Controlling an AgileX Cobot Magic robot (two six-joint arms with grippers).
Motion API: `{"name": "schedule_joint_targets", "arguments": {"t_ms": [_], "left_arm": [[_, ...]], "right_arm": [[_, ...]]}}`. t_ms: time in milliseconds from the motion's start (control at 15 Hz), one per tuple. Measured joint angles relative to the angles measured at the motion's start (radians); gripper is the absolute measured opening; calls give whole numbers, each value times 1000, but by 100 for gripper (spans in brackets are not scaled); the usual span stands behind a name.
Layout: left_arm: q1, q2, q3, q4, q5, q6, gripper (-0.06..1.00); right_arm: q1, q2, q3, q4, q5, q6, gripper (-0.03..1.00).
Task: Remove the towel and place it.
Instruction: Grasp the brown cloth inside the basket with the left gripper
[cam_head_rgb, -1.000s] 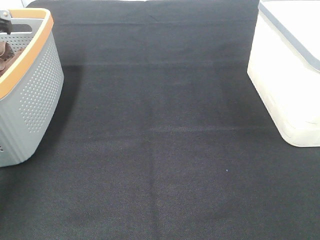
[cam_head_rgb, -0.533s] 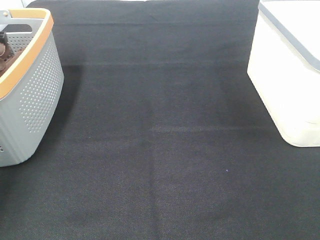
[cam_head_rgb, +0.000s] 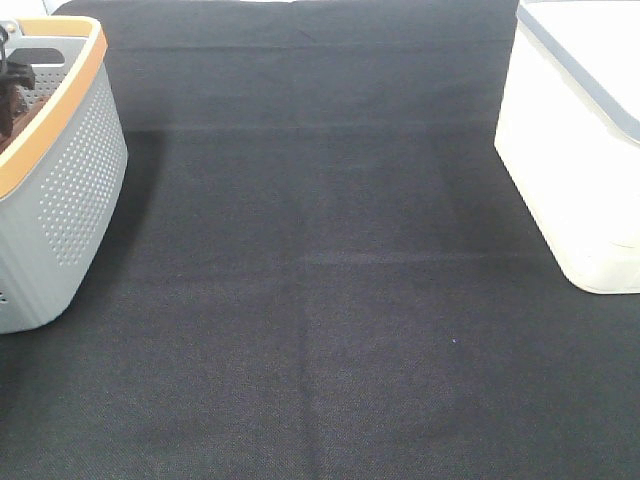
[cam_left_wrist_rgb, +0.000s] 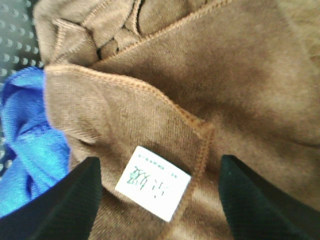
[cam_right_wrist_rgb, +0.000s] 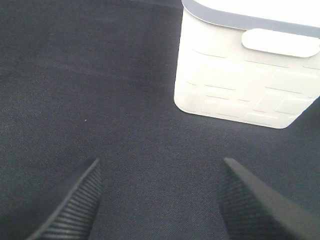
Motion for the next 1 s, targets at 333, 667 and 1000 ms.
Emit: {"name": "schedule_joint_targets", "arguments": {"t_ms": [333, 667, 1000], "left_arm": [[0, 11, 0, 6, 1, 0, 56], [0, 11, 0, 33, 2, 0, 39], [0, 11, 0, 52, 13, 22, 15]], "right_arm": [[0, 0, 0, 0, 0, 0, 63], [0, 0, 0, 0, 0, 0, 63], [0, 0, 0, 0, 0, 0, 63]]}}
